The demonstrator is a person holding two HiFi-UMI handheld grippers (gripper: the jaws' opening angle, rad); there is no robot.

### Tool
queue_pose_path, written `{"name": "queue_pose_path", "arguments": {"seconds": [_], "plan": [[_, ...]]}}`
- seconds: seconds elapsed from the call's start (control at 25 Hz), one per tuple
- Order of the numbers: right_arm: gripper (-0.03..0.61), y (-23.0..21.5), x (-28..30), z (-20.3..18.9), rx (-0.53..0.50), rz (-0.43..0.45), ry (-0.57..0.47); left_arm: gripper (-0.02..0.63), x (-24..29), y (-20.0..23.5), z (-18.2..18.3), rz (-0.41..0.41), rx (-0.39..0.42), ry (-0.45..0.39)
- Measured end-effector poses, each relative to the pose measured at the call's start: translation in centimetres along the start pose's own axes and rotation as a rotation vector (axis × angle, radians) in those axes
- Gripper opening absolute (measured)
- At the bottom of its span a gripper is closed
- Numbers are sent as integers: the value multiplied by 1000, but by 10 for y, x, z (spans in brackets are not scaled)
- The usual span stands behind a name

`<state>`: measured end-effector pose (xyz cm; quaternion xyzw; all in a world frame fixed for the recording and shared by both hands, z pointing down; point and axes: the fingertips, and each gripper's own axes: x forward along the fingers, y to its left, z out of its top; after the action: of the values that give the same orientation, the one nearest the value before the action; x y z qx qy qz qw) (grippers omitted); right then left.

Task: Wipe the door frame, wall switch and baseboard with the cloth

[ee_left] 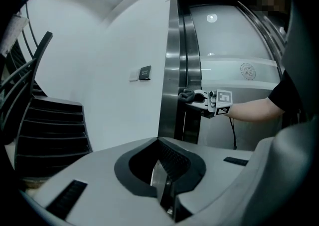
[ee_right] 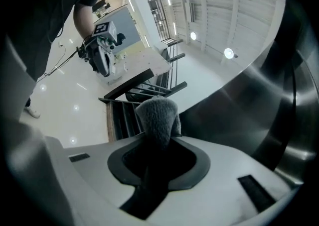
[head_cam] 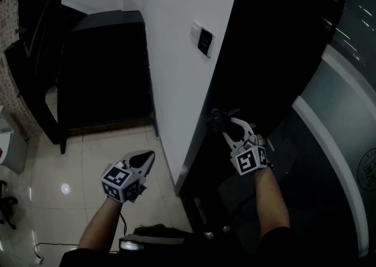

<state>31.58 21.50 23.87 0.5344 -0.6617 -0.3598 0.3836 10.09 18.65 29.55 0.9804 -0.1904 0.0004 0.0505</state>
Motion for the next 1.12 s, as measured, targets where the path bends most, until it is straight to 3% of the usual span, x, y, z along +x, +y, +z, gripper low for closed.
{"name": "queue_pose_path", "arguments": {"seconds": [0.24, 0.48, 0.76, 0.92, 1.12], "plan": [[89, 31, 5, -15, 34, 45, 22, -8, -4, 5, -9, 6, -4, 27], [89, 82, 12, -39, 13, 171, 79, -8, -5, 8, -11, 13, -3, 36], [89, 123, 18, -58, 63, 259, 109, -8, -10, 14, -15, 35, -10, 40], [89, 135, 21, -60, 131, 262, 111, -8, -12, 18, -17, 48, -15, 44], [89, 159, 26, -69, 140, 315, 132, -8, -14, 22, -19, 61, -17, 44]]}}
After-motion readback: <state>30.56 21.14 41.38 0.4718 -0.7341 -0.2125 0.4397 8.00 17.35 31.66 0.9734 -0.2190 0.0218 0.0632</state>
